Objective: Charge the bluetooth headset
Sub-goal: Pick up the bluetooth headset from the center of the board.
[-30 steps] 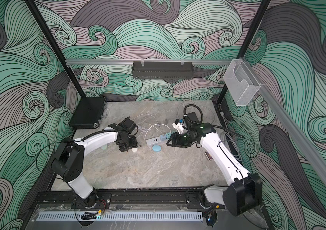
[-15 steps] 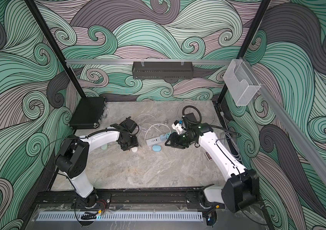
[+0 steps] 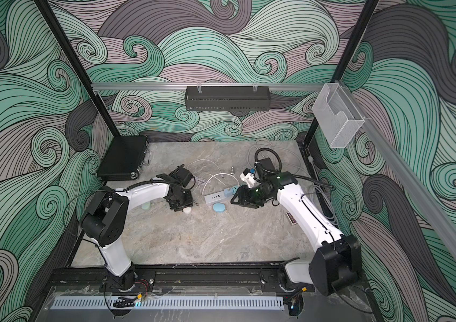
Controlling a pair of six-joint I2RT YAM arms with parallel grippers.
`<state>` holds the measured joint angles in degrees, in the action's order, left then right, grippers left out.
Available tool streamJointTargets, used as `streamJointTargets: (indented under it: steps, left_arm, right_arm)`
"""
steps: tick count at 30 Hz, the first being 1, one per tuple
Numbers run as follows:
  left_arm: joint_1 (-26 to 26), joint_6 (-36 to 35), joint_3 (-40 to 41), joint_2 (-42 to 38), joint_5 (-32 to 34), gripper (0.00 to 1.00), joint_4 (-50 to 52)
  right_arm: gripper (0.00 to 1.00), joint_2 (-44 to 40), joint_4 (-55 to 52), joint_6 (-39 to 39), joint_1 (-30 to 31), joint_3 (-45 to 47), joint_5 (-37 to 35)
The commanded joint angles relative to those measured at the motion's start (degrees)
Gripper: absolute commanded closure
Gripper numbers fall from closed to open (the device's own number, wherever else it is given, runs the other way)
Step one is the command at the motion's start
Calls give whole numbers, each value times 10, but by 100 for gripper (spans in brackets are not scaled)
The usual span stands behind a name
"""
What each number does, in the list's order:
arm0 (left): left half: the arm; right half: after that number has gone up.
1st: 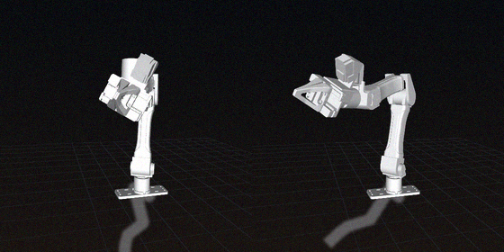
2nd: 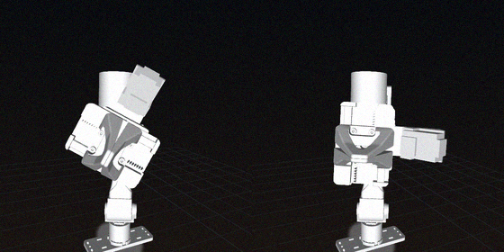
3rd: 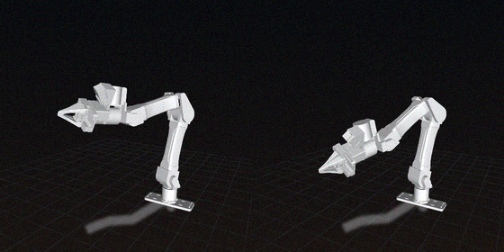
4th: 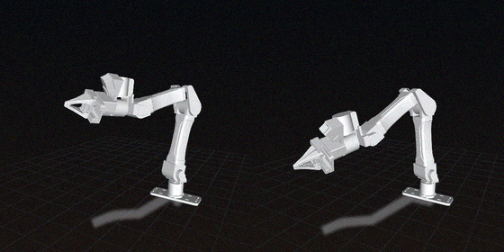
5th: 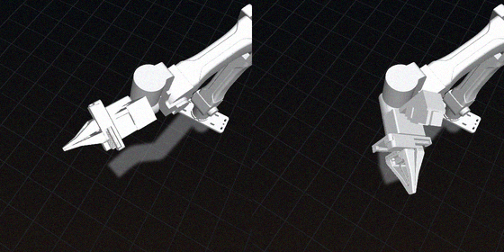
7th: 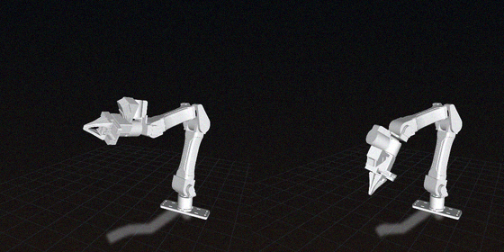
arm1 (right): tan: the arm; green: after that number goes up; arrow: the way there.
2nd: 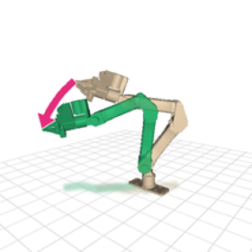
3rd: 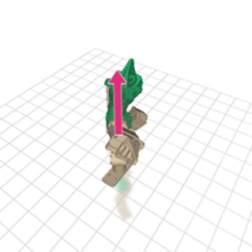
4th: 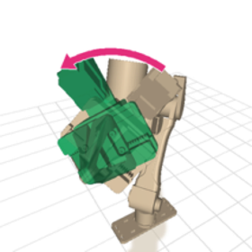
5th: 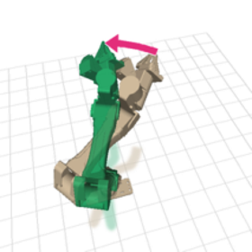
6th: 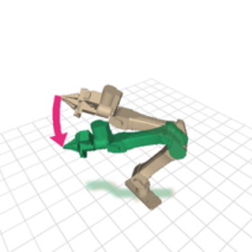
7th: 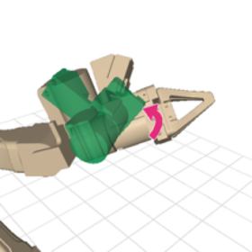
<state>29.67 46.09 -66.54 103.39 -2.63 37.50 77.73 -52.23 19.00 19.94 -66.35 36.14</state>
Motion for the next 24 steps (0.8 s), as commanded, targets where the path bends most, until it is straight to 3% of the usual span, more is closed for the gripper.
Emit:
streamJointTargets:
  steps: [1,5,10,15,24]
  left_arm:
    - [-3,-6,-12,3,4,59,1]
    - [-3,-14,-14,-8,3,66,8]
    - [-5,-58,19,-100,-28,75,-23]
    - [-20,-141,31,-181,-99,73,-23]
    - [-90,-192,62,-314,-191,72,-27]
  right_arm:
    - [50,5,5,-5,-4,-2,9]
    - [50,4,5,-7,-9,-4,9]
    - [50,-1,4,-21,-19,-12,-1]
    - [52,25,3,-38,-37,-59,-20]
    - [60,132,-13,-66,-80,-217,-107]
